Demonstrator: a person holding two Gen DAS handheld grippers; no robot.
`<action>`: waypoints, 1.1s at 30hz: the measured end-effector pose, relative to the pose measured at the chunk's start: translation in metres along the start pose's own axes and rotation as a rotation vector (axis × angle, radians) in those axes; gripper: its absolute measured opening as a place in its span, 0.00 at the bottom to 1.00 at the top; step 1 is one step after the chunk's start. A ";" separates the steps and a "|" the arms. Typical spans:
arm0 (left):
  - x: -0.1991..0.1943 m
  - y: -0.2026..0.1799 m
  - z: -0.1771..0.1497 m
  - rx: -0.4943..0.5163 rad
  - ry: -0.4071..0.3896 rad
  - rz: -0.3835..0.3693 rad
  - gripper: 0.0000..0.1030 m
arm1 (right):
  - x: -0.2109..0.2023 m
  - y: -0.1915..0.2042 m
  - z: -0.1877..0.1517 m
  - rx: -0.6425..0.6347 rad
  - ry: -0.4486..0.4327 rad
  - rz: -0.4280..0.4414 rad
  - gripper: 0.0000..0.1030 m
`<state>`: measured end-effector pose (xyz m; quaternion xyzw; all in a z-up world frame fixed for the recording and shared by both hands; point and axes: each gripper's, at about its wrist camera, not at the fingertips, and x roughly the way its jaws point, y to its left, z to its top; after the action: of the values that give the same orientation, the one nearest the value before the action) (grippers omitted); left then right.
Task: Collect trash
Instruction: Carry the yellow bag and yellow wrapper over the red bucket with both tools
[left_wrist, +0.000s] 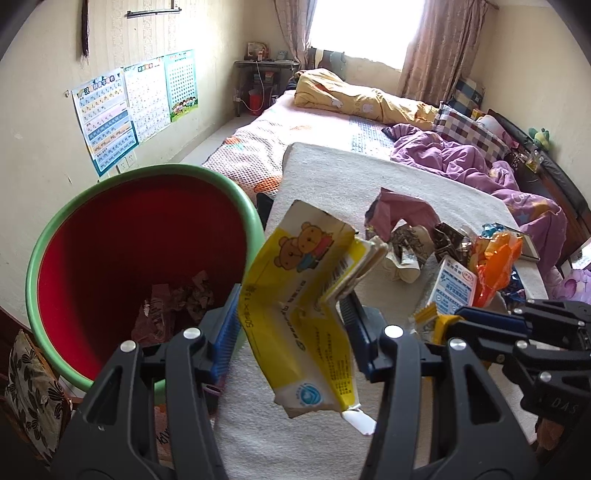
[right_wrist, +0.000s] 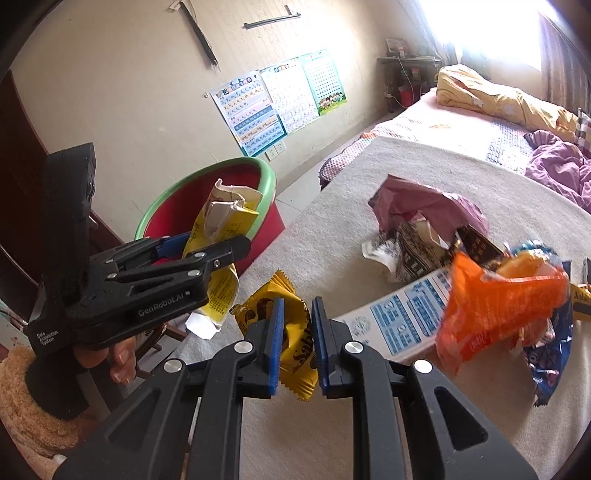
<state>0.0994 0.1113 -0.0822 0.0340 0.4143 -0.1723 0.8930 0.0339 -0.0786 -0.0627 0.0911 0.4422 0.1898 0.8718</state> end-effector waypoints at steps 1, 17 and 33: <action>-0.001 0.002 0.001 0.000 -0.001 0.001 0.49 | 0.002 0.002 0.002 -0.002 -0.003 0.000 0.15; -0.003 0.037 0.004 -0.020 -0.022 0.030 0.49 | 0.018 0.023 0.020 -0.030 -0.014 0.003 0.15; -0.006 0.064 0.002 -0.024 -0.028 0.060 0.49 | 0.039 0.050 0.036 -0.045 -0.026 0.013 0.15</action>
<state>0.1187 0.1731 -0.0818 0.0331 0.4029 -0.1408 0.9038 0.0709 -0.0166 -0.0536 0.0767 0.4258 0.2044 0.8781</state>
